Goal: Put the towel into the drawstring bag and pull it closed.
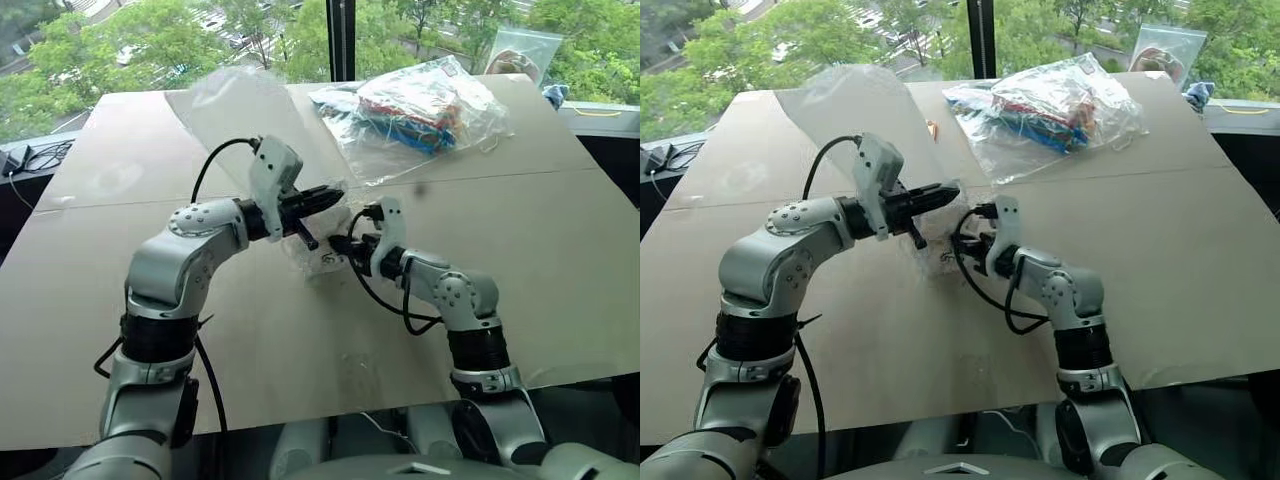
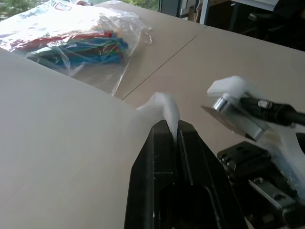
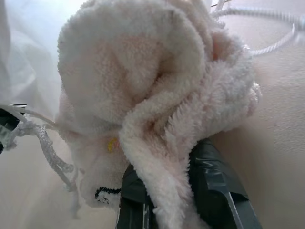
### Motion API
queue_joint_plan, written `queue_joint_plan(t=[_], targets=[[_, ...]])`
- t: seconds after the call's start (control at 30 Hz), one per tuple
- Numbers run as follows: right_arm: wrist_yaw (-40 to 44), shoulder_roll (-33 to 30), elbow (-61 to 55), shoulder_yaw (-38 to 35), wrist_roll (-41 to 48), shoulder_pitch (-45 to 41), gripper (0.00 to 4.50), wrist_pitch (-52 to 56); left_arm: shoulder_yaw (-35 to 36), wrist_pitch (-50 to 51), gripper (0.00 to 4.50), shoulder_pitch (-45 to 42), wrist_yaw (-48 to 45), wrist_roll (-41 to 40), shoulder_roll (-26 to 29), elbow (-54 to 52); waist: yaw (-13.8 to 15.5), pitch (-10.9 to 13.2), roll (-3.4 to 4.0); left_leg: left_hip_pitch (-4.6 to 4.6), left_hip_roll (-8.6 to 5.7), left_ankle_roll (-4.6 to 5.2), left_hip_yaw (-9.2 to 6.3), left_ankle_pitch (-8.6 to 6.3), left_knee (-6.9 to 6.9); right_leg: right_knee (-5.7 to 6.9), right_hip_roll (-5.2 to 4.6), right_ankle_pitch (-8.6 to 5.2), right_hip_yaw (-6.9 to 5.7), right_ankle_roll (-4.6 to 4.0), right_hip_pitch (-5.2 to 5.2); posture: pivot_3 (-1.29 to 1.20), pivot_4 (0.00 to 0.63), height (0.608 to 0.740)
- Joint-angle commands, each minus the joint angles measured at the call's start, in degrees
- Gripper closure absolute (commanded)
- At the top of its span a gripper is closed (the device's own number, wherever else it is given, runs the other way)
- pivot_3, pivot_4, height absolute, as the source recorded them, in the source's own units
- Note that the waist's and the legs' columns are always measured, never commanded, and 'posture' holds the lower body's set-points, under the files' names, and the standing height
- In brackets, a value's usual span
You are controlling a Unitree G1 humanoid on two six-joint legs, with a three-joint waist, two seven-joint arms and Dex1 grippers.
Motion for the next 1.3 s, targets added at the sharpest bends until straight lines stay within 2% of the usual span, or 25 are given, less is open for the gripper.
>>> queue_joint_plan(t=[0.03, 0.1, 0.23, 0.37, 0.57, 0.63, 0.7, 0.73, 0.87, 1.0, 1.07, 1.17, 1.3], targets=[[-0.4, 3.58, -0.02, -4.49, 4.07, -2.49, 4.49, -2.47, 0.6, 0.83, 4.5, 1.77, -0.52, -1.89, 0.98, -3.96, 0.19, 0.0, 0.0, -0.02, 0.01, 0.0, -0.02, 0.0, 0.0, 0.0, 0.0, 0.0, -0.02, 0.0, 0.0, 0.0, 0.15, 0.74], [-2.24, 5.44, 1.47, -9.33, 7.48, -3.83, 4.49, -3.22, 1.01, 1.62, 4.5, 3.78, -0.77, -2.68, 1.88, -5.57, 0.42, 0.01, 0.0, -0.03, 0.04, 0.0, -0.06, 0.0, 0.0, -0.01, -0.02, 0.0, -0.04, 0.0, 0.0, 0.0, 0.15, 0.74], [-3.14, 4.78, 2.83, -14.4, 13.38, -5.46, 4.49, -4.08, 2.87, 2.34, 4.5, 7.39, -0.14, -3.2, 3.71, -6.12, 0.54, 0.01, 0.02, -0.04, 0.02, 0.01, -0.07, 0.0, 0.01, -0.03, -0.06, 0.0, -0.04, 0.0, 0.02, 0.0, 0.15, 0.74], [-3.38, 3.78, 3.3, -16.36, 16.91, -5.11, 4.49, -3.93, 4.38, 2.83, 4.5, 7.71, 0.34, -3.73, 4.51, -3.99, 0.28, 0.03, 0.04, -0.04, 0.04, 0.01, -0.07, 0.0, -0.01, 0.0, 0.0, 0.0, -0.05, -0.01, 0.0, 0.0, 0.15, 0.74], [-4.36, 3.55, 2.49, -18.06, 22.43, -4.22, 4.49, -3.18, 7.53, 9.25, 4.5, 6.33, 1.77, -9.01, 3.36, -1.51, 0.3, 0.04, 0.06, -0.03, 0.04, 0.01, -0.04, -0.01, -0.01, 0.0, -0.02, 0.0, -0.04, 0.0, 0.0, 0.0, 0.15, 0.74], [-5.23, 3.52, 1.27, -18.19, 24.72, -3.67, 4.49, -2.41, 9.48, 16.45, 4.5, 4.7, 2.16, -14.23, 2.52, 0.1, 0.31, 0.04, 0.06, -0.03, 0.04, 0.01, -0.05, -0.01, -0.01, 0.0, -0.02, 0.0, -0.04, 0.0, 0.0, 0.0, 0.15, 0.74], [-6.2, 3.23, -0.17, -17.79, 26.49, -2.98, 4.49, -1.52, 11.12, 28.9, 4.5, 2.12, 1.38, -21.15, 3.09, 2.28, 0.33, 0.04, 0.05, -0.04, 0.04, 0.01, -0.07, -0.01, -0.01, 0.0, -0.01, 0.0, -0.05, 0.0, 0.0, 0.0, 0.15, 0.74], [-6.63, 2.96, -0.83, -17.32, 26.98, -2.65, 4.49, -1.04, 11.93, 31.72, 4.5, 1.23, 1.62, -23.24, 2.83, 2.69, 0.25, 0.05, 0.06, -0.04, 0.03, 0.02, -0.08, -0.01, 0.0, 0.02, -0.01, 0.0, -0.07, 0.0, 0.0, 0.0, 0.15, 0.74], [-6.93, 1.57, -3.82, -13.35, 25.96, -0.97, 4.49, 0.61, 14.02, 35.47, 4.5, -1.79, 4.17, -26.42, 0.61, 3.34, 0.15, 0.05, 0.06, -0.04, 0.02, 0.02, -0.04, -0.01, 0.0, 0.03, 0.0, -0.01, -0.04, 0.01, -0.01, 0.0, 0.15, 0.74], [-3.1, -0.58, -6.78, -2.58, 19.74, 1.16, 4.49, 0.37, 13.32, 34.27, 4.5, -4.96, 6.88, -27.08, -2.89, 2.99, 0.19, 0.05, 0.06, -0.03, 0.02, 0.01, -0.06, 0.0, 0.0, 0.03, 0.0, -0.01, -0.04, 0.0, 0.0, 0.0, 0.15, 0.74], [-1.25, -0.71, -6.96, 0.12, 18.65, 1.93, 4.49, -0.35, 14.24, 34.07, 4.5, -6.62, 8.18, -27.77, -4.55, 3.76, 0.24, 0.05, 0.06, -0.03, 0.01, 0.0, -0.04, 0.0, 0.0, 0.03, 0.0, 0.0, -0.03, 0.0, -0.01, 0.0, 0.15, 0.74], [0.77, -1.27, -5.76, 0.28, 17.67, 2.28, 4.49, -1.95, 16.33, 34.41, 4.5, -8.09, 9.45, -28.54, -4.92, 5.45, 0.23, 0.04, 0.06, -0.03, 0.0, -0.01, -0.04, 0.01, 0.01, 0.03, -0.01, 0.0, -0.03, 0.0, -0.01, 0.0, 0.15, 0.74], [1.93, -2.64, -4.33, -1.45, 16.53, 2.82, 4.49, -3.95, 15.87, 33.64, 4.5, -7.37, 9.15, -26.97, -1.29, 6.41, 0.26, 0.05, 0.05, -0.03, -0.01, -0.01, -0.05, 0.01, 0.01, 0.03, -0.01, 0.0, -0.03, 0.0, -0.01, 0.0, 0.15, 0.74]])
